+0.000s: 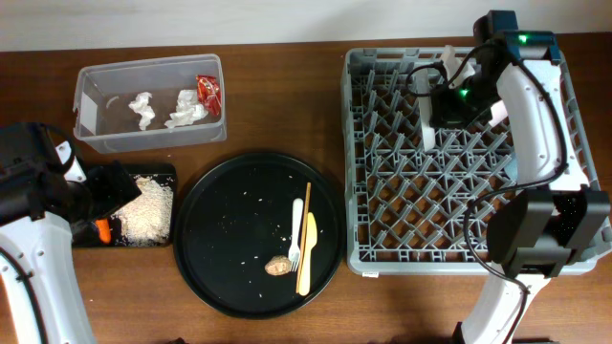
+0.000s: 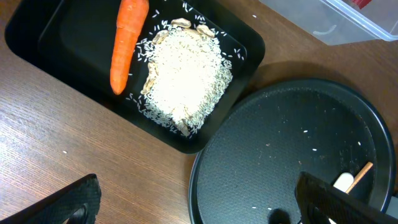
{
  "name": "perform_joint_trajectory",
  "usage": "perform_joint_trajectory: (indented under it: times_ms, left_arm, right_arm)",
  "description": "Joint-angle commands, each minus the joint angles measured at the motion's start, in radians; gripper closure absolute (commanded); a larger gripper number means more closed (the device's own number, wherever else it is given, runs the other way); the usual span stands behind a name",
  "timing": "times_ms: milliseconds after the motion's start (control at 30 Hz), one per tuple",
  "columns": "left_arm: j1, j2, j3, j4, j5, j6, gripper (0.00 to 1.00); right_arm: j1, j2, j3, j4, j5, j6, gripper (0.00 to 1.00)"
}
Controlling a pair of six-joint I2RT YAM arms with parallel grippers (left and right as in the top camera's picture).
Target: Sort waste into correct bins and load items into the dishwasher rack
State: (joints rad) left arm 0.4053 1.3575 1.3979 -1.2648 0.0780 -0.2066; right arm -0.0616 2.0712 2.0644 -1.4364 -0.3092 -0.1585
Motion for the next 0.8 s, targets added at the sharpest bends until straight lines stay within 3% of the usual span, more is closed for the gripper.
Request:
perform_joint_trajectory:
  times_ms: [0, 167, 267, 333, 400, 533, 567, 767]
  left_arm:
    - [0.003, -0.009, 0.003, -0.001, 0.004, -0.01, 0.01]
    - [0.003, -0.009, 0.003, -0.001, 0.004, -0.01, 0.01]
    - [0.003, -0.009, 0.003, -0.001, 0.004, -0.01, 0.01]
    - [0.003, -0.009, 0.003, -0.001, 0.004, -0.009, 0.01]
    - [0.002, -0.009, 0.003, -0.001, 0.005, -0.009, 0.01]
    - [-0.032, -0.009, 0.003, -0.001, 0.011, 0.024, 0.01]
    - [-0.067, -0.008, 0.003, -0.001, 0.012, 0.045, 0.01]
    - [-0.401, 0.054, -0.067, 0.0, 0.076, 0.156, 0.01]
  right_arm:
    - [0.005, -0.023, -0.002, -0.008, -0.049, -0.047, 0.93]
    - [-0.005, -0.095, 0.056, 0.001, 0.174, 0.101, 0.83]
    - [-0.003, -0.204, 0.096, -0.018, 0.197, 0.116, 0.78]
    - [0.005, -0.248, 0.096, -0.074, 0.19, 0.161, 0.62]
    - [0.019, -0.25, 0.093, -0.146, 0.187, 0.227, 0.6]
    - [0.145, -0.25, 0.086, -0.206, 0.182, 0.22, 0.58]
    - [0.204, -0.25, 0.085, -0.211, 0.183, 0.228, 0.48]
    - [0.216, -0.25, 0.085, -0.222, 0.214, 0.314, 0.37]
